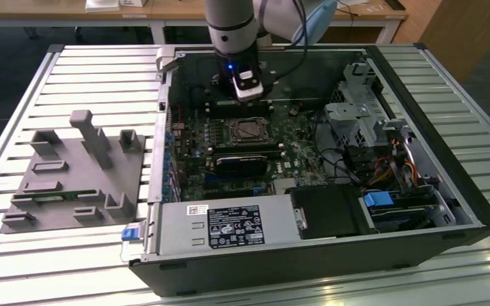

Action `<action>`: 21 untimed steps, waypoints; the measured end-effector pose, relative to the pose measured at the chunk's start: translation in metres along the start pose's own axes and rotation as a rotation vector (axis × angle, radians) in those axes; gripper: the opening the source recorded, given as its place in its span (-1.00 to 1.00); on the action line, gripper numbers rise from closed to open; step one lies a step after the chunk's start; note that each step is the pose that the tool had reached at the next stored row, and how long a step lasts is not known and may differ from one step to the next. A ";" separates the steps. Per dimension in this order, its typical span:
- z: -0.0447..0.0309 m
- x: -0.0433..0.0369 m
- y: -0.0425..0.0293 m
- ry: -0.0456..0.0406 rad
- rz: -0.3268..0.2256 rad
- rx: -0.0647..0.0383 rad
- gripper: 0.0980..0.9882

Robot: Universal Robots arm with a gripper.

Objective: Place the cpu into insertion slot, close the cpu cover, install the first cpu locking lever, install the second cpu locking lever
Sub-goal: 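Install the first cpu locking lever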

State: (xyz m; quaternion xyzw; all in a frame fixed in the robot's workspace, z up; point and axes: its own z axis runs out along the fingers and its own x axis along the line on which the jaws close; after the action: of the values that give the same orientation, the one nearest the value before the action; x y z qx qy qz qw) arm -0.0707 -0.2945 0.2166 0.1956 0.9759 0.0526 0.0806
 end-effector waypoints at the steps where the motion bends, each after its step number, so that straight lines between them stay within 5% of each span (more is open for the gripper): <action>1: 0.0002 -0.0011 0.0004 0.0164 0.001 0.010 -0.98; 4: 0.0009 -0.0043 0.0017 0.0605 0.003 0.038 -0.98; 5: 0.0010 -0.0045 0.0018 0.0644 0.003 0.041 -0.98; 15: 0.0029 -0.0145 0.0059 0.0652 0.003 0.043 -0.98; 21: 0.0033 -0.0180 0.0051 0.0584 -0.003 0.060 -0.98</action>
State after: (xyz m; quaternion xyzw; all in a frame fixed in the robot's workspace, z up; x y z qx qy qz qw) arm -0.0518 -0.2966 0.2166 0.1951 0.9793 0.0288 0.0462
